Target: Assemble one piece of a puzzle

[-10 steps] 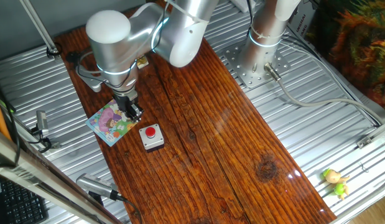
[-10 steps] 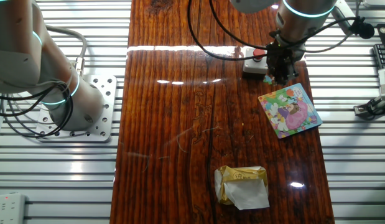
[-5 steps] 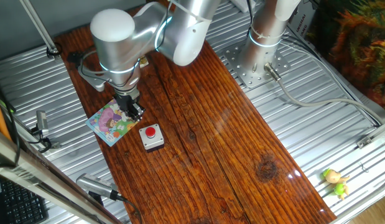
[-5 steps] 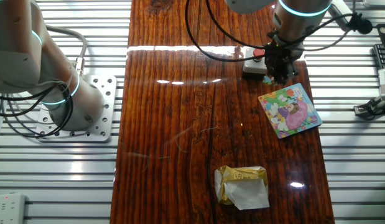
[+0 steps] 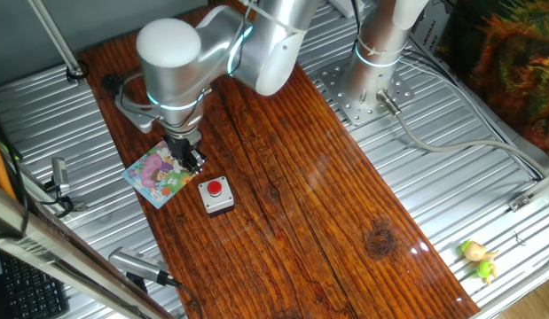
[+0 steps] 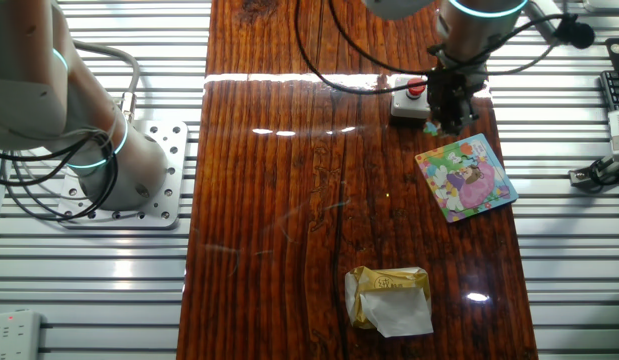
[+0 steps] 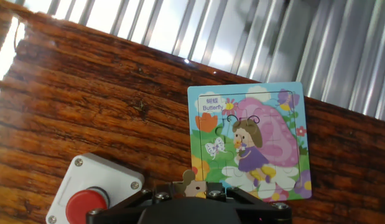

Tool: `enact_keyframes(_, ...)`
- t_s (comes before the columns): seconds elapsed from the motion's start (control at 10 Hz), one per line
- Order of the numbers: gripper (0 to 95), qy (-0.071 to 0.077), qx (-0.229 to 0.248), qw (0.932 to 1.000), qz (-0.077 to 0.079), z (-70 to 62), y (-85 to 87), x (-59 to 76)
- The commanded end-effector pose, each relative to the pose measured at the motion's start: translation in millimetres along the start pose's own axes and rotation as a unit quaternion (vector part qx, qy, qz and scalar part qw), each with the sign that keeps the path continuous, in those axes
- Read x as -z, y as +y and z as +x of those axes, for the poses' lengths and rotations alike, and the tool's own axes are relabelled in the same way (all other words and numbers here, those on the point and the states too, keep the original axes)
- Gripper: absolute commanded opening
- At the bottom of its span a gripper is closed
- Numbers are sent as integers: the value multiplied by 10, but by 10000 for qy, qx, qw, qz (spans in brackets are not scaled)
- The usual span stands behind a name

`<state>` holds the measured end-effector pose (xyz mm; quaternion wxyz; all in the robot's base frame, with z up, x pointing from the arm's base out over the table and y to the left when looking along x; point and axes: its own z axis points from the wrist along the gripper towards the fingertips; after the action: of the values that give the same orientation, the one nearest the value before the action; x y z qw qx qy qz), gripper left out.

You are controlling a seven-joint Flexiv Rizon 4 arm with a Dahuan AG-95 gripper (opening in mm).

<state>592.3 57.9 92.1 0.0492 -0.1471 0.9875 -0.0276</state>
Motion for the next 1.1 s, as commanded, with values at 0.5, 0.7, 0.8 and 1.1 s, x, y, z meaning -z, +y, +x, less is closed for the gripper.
enact_keyframes(0.5, 0, -64, -176, 9998, 7, -18, -5, -13)
enact_keyframes(0.7, 0, -70, -217, 9997, 12, -62, -6, -45)
enact_keyframes(0.8, 0, -83, -260, 9996, 15, -96, -7, -69)
enact_keyframes(1.1, 0, -90, -287, 9995, -15, -192, -45, -99)
